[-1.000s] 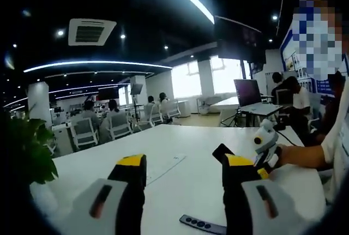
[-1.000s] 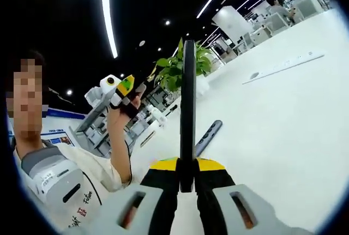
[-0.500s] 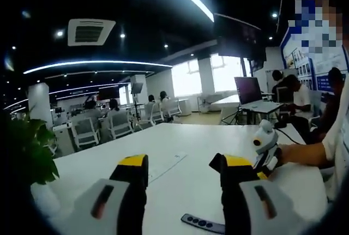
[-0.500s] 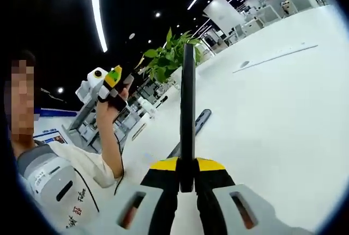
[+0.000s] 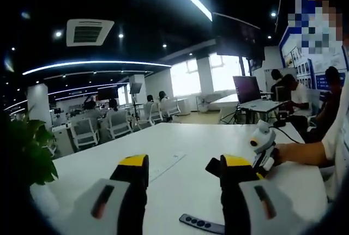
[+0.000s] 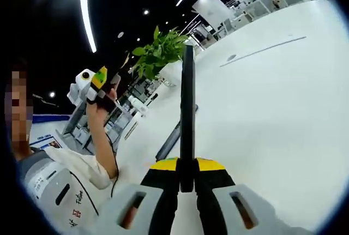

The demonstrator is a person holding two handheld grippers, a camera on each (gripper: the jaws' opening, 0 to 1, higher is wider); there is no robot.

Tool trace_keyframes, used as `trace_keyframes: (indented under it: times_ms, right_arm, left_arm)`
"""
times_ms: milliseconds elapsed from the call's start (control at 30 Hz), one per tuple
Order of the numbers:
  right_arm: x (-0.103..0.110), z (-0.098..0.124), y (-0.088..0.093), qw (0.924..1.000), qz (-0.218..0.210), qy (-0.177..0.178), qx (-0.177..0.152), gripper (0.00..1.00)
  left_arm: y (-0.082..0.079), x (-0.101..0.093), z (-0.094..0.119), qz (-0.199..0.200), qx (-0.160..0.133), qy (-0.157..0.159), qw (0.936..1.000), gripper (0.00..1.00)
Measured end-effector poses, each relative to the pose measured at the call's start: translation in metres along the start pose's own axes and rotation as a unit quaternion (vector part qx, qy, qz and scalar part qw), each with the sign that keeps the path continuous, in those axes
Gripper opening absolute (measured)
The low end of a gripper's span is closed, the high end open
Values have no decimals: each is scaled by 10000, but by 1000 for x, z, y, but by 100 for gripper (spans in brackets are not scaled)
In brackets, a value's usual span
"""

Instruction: Pflip the remote and laser pointer to the front side, press the buttons, and align them neatly on the table

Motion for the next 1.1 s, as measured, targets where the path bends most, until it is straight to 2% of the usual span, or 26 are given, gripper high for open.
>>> trace_keyframes:
  times_ms: [200, 333, 633, 733, 1100]
  right_arm:
    - [3, 0, 0, 10000, 4, -66, -21, 13]
    - [2, -1, 2, 9999, 97, 119, 54, 13]
    - [2, -5, 7, 9994, 141, 238, 186, 13]
    - [-1, -4, 7, 9989, 145, 401, 202, 13]
    - [-6, -3, 4, 9987, 75, 487, 158, 13]
  left_arm:
    - [-1, 1, 2, 5, -9, -36, 10000, 54]
    - [-1, 2, 3, -14, -19, -61, 10000, 54]
    - [0, 2, 2, -34, 20, -51, 10000, 53]
    - [0, 2, 2, -38, 33, -57, 10000, 53]
    - [-1, 1, 2, -47, 4, -45, 10000, 53]
Point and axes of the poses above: the point that each gripper's makers call its tool centre point, and the gripper's own axes: z roughly backward along the fingers, x roughly to its left, y roughly out of its underside, the point moved 10 cm from there along z, roughly backward along the fingers, and after that the axes turned 7 degrees about y, right-handed, at the moved point
